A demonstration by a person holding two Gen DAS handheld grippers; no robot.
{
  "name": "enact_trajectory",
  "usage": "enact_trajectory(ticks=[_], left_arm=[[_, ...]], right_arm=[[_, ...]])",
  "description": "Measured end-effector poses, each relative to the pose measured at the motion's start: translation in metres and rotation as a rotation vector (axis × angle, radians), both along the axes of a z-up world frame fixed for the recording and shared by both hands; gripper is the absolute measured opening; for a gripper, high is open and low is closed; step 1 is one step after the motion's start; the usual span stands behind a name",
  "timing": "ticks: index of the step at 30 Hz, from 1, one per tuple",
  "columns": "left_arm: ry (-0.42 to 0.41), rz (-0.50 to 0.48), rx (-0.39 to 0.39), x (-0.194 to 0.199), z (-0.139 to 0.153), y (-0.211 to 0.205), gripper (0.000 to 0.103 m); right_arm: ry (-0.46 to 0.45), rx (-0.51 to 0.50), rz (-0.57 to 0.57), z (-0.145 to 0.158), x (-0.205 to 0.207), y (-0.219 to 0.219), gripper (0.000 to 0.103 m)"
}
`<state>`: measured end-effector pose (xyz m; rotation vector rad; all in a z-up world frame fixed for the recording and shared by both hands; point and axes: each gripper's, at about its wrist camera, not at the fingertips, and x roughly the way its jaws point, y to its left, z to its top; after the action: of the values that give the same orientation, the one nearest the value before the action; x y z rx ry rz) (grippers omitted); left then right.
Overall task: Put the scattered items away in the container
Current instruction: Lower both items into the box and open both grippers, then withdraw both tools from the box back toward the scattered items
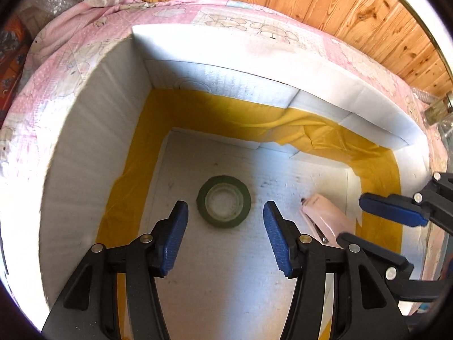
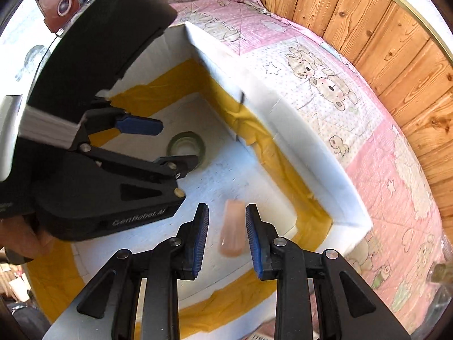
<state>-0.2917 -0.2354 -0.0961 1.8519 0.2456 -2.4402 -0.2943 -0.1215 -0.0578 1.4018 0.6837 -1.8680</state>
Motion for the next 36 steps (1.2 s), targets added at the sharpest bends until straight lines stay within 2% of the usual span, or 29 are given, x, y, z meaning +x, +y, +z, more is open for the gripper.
enact_trajectory(ticks=[11, 16, 27, 36], left_arm=[[0.029, -0.031, -0.02, 0.038, 0.03, 0.022, 0.058], [0.042, -0.055, -0.036, 0.056, 0.043, 0.04, 0.058], [0.079, -0.09, -0.035, 0.117, 0.069, 0.061, 0.058], [0.117, -0.113, -0.027, 0.164, 0.088, 0.076, 0.058]], right_arm=[[-0.002, -0.044, -0.03, 0.026, 0.045, 0.033, 0.029], [0.003, -0.069, -0.033, 0.032, 0.057, 0.028, 0.029], [0.037, -0.163, -0.041, 0.054, 0.117, 0.051, 0.03], [0.052, -0.292, -0.092, 0.061, 0.157, 0.08, 0.033]])
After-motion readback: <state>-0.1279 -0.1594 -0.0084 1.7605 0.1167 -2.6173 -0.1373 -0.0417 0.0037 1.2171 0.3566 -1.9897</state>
